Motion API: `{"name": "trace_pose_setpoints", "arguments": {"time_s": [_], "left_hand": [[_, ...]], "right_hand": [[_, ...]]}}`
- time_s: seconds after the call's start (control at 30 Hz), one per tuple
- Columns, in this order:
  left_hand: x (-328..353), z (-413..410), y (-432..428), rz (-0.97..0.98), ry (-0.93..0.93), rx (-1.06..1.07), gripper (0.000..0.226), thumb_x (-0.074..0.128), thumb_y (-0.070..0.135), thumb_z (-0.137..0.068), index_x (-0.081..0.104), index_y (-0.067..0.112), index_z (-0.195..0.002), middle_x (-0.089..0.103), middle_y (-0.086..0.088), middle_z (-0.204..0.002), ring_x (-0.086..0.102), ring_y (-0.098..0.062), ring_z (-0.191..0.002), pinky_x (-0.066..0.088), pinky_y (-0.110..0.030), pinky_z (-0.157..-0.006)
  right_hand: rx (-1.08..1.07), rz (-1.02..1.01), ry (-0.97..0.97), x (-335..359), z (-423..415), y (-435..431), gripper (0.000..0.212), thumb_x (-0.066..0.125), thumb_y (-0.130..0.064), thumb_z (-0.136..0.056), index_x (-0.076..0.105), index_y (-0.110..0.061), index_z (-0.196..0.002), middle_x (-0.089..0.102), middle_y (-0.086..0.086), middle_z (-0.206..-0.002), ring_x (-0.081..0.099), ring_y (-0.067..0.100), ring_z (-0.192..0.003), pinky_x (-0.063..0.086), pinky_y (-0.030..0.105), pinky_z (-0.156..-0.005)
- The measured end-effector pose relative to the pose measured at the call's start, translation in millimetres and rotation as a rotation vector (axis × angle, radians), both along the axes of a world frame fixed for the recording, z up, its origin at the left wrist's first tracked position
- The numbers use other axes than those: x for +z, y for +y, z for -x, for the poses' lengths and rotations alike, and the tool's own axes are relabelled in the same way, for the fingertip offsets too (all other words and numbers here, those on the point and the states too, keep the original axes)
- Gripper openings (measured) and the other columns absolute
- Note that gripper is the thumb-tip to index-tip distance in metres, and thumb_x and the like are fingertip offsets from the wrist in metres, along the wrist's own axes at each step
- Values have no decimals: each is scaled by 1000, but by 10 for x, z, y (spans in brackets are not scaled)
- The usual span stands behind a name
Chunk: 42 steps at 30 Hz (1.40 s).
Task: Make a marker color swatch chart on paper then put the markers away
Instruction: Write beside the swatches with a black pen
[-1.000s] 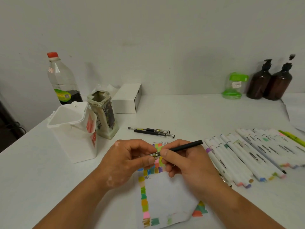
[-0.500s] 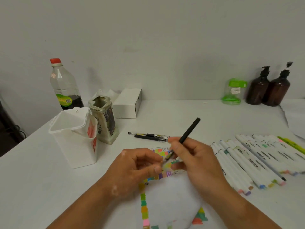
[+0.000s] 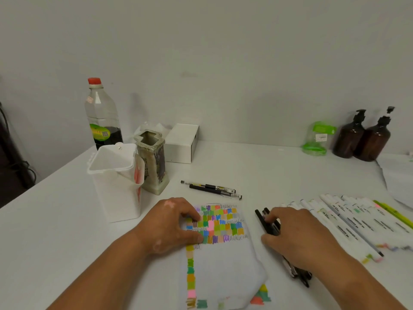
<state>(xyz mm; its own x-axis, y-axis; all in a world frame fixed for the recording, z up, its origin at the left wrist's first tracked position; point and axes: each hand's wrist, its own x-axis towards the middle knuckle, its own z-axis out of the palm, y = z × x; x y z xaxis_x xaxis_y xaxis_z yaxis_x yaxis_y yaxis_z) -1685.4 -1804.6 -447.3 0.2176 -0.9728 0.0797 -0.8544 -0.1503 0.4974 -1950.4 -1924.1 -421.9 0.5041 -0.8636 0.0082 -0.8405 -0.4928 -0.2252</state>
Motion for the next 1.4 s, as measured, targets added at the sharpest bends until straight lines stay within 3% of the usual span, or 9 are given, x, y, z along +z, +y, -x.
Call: {"name": "trace_pose_setpoints", "arguments": {"time_s": [0.17,0.27,0.4,0.53,0.8,0.97,1.07,1.2,1.4], "left_hand": [[-69,-75,-19,127,81,82,24,77,49,-81,73,35,-100,62,23,-100,60,-1,-91,50,-10,-72],[-111,-109,-42,172,90,122,17,76,46,-82,73,35,-95,64,19,-96,59,-3,-88,50,-12,-69],[-135,-120,-46,183,98,123,16,75,46,-83,73,34,-93,63,21,-94,59,-3,-85,48,-11,-68],[-140,-122,-42,175,111,120,17,74,47,-83,73,34,-94,63,21,-95,60,-3,-86,46,-9,-65],[-129,-95,-36,144,64,89,26,74,50,-83,73,32,-102,63,20,-100,59,-3,-86,46,-9,-67],[-90,-45,-22,123,98,68,21,73,51,-84,73,34,-97,63,21,-98,59,-4,-88,46,-11,-67],[-29,52,-14,148,166,43,7,71,42,-88,71,36,-91,65,21,-97,60,-3,-92,53,-16,-75],[67,217,18,255,306,-56,9,68,34,-91,73,37,-98,69,22,-95,60,1,-96,50,-12,-78],[87,373,11,246,386,-112,19,70,39,-89,72,41,-107,71,21,-95,66,-4,-94,56,-20,-83]], "right_hand": [[-61,93,-79,63,-78,-76,15,70,-51,-83,61,-40,-86,64,-16,-73,60,1,-72,55,28,-64],[54,181,-146,118,-390,-210,5,67,-40,-91,69,-37,-95,68,-16,-80,62,6,-77,55,30,-74],[220,180,-32,89,-914,-403,17,59,-30,-98,72,-29,-110,72,-9,-105,64,12,-92,54,28,-84],[290,165,60,33,-1164,-521,10,61,-34,-95,68,-28,-99,69,-7,-96,64,12,-87,57,33,-80],[360,66,146,80,-1176,-546,18,62,-34,-96,70,-21,-104,71,-1,-98,66,15,-88,59,35,-82],[240,-2,-210,237,-933,-364,3,68,-30,-87,68,-28,-85,72,-6,-78,69,13,-73,55,23,-61],[186,-237,-508,235,-717,-151,6,69,-16,-85,67,-20,-81,75,-1,-68,71,13,-60,53,21,-54],[150,-554,-906,123,-484,140,14,66,6,-87,65,-7,-92,76,14,-73,76,29,-68,59,29,-57],[228,-598,-997,34,-379,265,22,78,-1,-83,76,-23,-82,76,7,-79,74,21,-73,56,23,-60]]}}
